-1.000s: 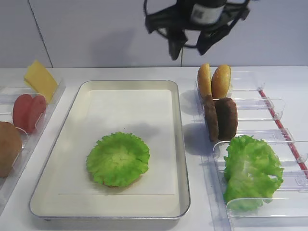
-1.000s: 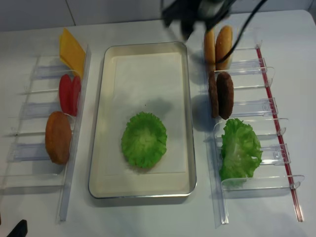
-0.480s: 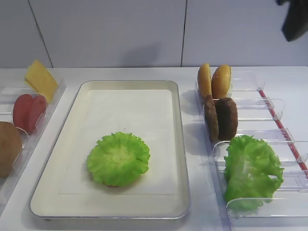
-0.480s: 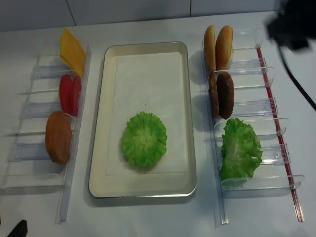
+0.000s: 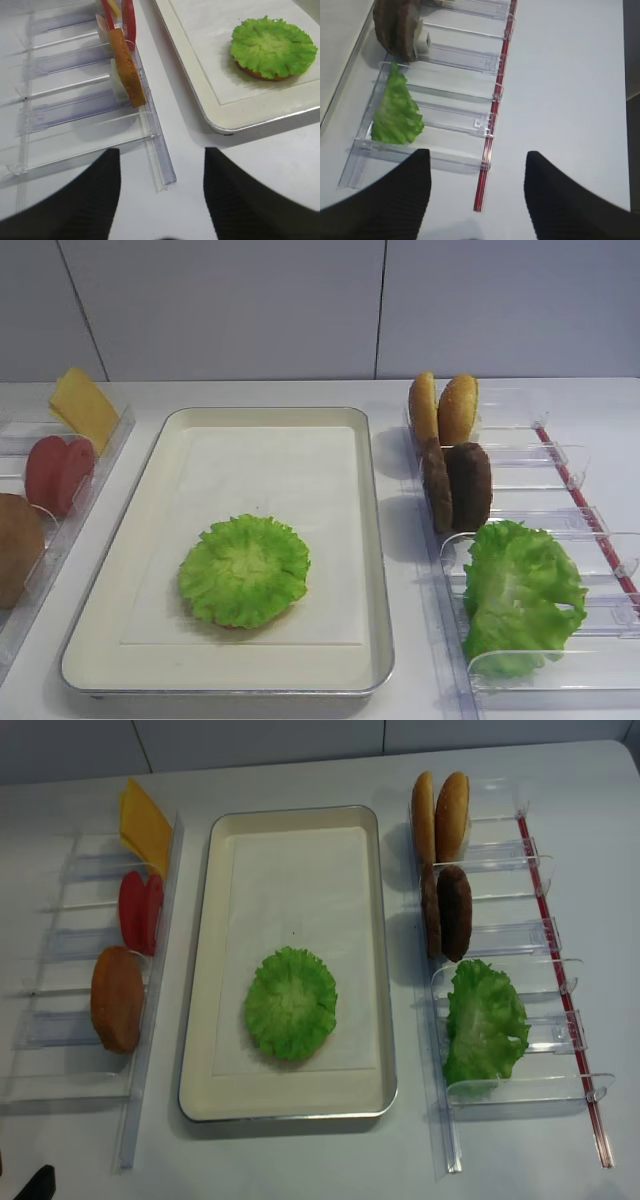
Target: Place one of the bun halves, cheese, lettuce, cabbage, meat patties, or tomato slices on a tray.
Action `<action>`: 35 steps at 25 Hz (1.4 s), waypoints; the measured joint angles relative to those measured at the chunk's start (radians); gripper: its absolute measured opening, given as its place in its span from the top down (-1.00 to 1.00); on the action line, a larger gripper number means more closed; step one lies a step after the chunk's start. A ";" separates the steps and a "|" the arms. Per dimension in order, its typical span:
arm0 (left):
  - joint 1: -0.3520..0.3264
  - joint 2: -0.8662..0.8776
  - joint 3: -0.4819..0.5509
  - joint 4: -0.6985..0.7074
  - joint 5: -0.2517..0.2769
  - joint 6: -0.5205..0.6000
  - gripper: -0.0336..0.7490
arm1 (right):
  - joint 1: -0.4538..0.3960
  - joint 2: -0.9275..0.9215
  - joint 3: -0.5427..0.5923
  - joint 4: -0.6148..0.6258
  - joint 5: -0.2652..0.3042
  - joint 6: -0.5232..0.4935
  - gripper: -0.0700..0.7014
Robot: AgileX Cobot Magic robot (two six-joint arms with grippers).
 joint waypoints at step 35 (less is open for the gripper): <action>0.000 0.000 0.000 0.000 0.000 0.000 0.01 | -0.373 -0.457 0.306 0.216 -0.124 -0.327 -0.19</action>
